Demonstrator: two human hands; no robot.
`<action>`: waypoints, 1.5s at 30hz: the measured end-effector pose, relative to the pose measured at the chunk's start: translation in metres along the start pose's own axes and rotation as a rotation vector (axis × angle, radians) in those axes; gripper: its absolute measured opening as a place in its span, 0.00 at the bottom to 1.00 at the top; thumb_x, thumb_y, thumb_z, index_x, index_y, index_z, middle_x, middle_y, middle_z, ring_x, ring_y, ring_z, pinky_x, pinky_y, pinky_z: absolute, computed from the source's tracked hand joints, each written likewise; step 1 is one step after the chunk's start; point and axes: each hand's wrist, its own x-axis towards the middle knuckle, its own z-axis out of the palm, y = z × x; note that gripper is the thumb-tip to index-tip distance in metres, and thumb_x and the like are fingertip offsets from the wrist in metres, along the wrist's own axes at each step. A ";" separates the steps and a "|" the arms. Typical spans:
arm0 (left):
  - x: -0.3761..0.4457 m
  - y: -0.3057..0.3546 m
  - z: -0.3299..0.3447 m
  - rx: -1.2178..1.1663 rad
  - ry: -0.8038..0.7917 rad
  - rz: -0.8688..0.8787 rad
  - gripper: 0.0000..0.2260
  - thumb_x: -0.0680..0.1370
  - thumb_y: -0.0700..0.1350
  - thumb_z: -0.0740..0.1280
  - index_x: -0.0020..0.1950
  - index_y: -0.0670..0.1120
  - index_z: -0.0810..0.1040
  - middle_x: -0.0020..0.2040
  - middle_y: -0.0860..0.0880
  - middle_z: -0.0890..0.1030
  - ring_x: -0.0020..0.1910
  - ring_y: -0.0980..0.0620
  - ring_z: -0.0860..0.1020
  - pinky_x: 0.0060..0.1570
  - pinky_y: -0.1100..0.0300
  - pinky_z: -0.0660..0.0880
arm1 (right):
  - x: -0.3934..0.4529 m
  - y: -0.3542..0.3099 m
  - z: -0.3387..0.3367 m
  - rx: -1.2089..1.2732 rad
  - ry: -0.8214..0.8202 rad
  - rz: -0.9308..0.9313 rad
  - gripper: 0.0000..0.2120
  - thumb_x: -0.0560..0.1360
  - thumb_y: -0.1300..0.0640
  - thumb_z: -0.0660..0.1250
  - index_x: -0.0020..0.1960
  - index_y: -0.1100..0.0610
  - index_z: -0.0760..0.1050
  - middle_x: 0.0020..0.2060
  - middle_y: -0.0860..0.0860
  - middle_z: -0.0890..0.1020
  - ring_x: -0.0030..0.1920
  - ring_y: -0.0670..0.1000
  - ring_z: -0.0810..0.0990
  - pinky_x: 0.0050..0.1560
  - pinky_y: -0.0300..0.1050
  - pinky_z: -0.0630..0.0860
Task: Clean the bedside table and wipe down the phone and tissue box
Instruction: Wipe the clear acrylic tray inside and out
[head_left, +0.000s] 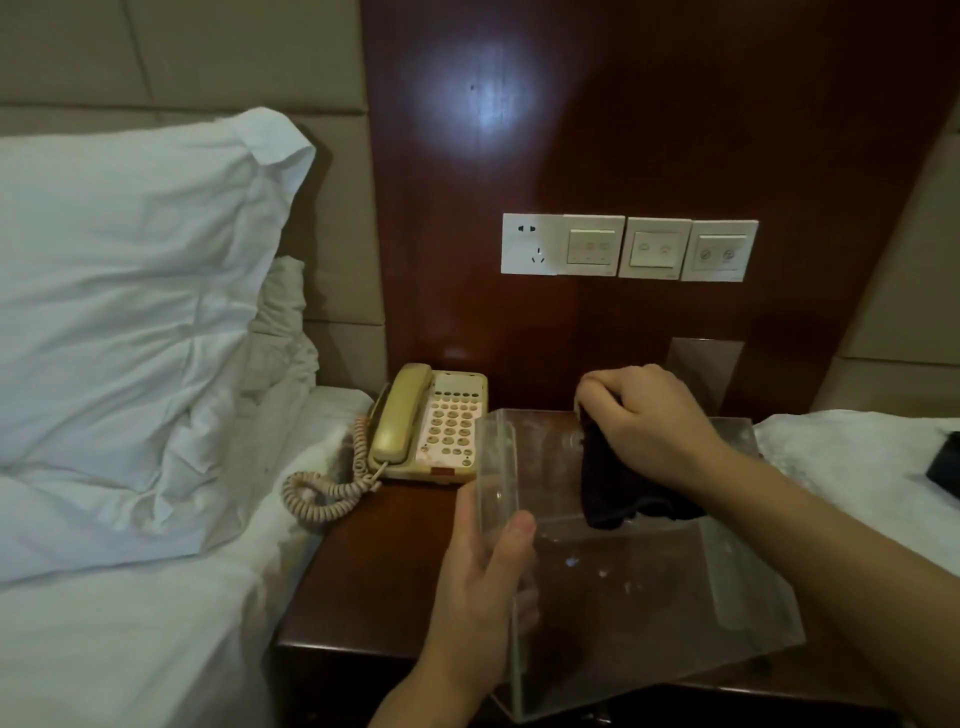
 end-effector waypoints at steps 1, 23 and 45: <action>0.000 0.001 0.000 0.010 0.002 0.020 0.23 0.70 0.62 0.71 0.65 0.64 0.74 0.36 0.54 0.76 0.27 0.58 0.72 0.26 0.66 0.69 | -0.001 -0.010 0.002 0.013 0.025 -0.030 0.20 0.82 0.52 0.55 0.33 0.51 0.73 0.22 0.45 0.72 0.25 0.46 0.72 0.33 0.45 0.66; -0.004 0.041 0.027 -0.007 0.092 0.066 0.18 0.75 0.55 0.65 0.61 0.49 0.81 0.54 0.48 0.87 0.54 0.51 0.85 0.49 0.61 0.80 | -0.093 -0.050 0.047 0.388 0.497 0.070 0.09 0.77 0.41 0.58 0.56 0.34 0.72 0.57 0.31 0.74 0.61 0.36 0.73 0.59 0.37 0.70; -0.022 0.087 0.092 0.069 0.136 0.133 0.14 0.81 0.54 0.62 0.58 0.47 0.78 0.49 0.45 0.85 0.47 0.51 0.85 0.46 0.57 0.81 | -0.115 -0.074 -0.029 0.529 0.458 0.084 0.17 0.75 0.33 0.62 0.61 0.36 0.74 0.67 0.28 0.68 0.67 0.33 0.66 0.66 0.39 0.67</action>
